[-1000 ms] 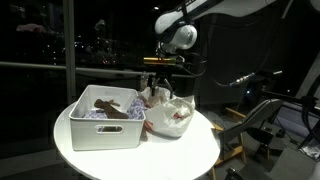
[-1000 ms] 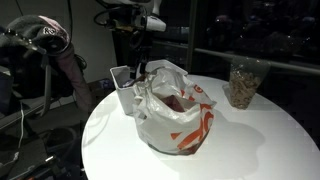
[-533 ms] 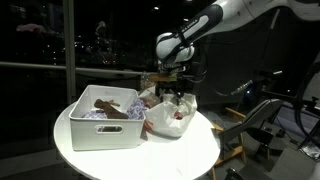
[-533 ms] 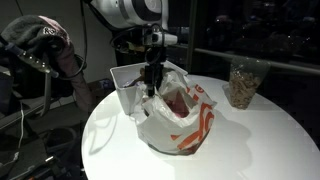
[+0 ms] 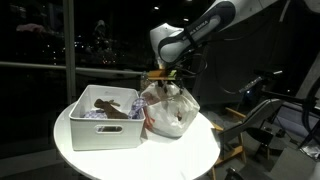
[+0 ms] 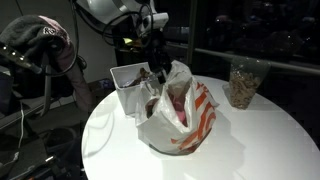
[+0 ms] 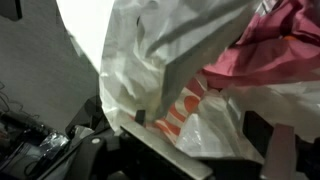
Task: Remove all the items from the plastic bag and put them inside the white basket
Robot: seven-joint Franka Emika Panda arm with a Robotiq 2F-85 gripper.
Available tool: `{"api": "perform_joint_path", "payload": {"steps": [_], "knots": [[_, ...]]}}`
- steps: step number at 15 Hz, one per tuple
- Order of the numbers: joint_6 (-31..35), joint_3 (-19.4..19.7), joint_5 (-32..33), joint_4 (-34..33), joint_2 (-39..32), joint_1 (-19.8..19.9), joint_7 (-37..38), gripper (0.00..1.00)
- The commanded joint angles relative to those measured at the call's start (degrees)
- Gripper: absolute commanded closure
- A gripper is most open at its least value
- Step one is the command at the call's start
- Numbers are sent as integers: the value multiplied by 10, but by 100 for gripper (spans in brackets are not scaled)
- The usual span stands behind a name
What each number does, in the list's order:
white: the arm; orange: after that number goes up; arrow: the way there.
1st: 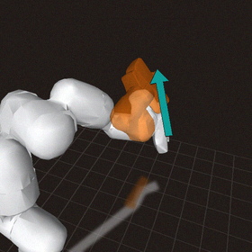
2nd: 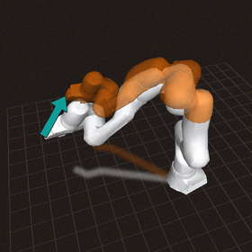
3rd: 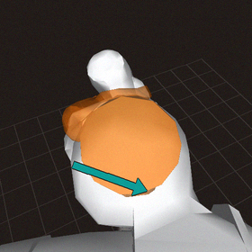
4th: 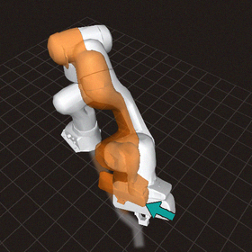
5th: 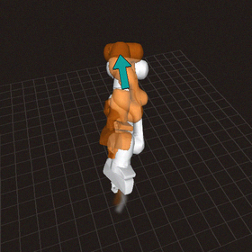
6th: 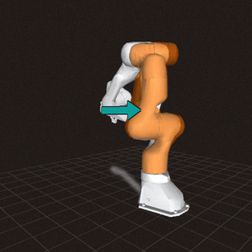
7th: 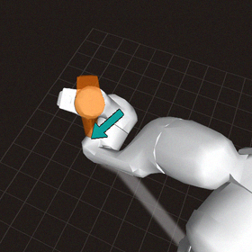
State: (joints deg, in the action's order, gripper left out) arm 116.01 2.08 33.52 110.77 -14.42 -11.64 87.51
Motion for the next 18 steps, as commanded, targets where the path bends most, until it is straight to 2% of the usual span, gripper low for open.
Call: {"api": "perform_joint_path", "payload": {"steps": [1, 2, 5, 10, 12, 18], "knots": [[-26, -9, 74, 10, 25, -7, 39, 0], [-45, -13, 90, 4, 22, -7, 40, 0], [-2, -19, 138, -2, 8, 5, 45, 0], [109, -29, 73, 27, 9, 37, -12, 0], [144, -33, 29, 62, 34, 50, -77, 0], [188, -34, -93, 144, 97, 69, -314, 0]]}}
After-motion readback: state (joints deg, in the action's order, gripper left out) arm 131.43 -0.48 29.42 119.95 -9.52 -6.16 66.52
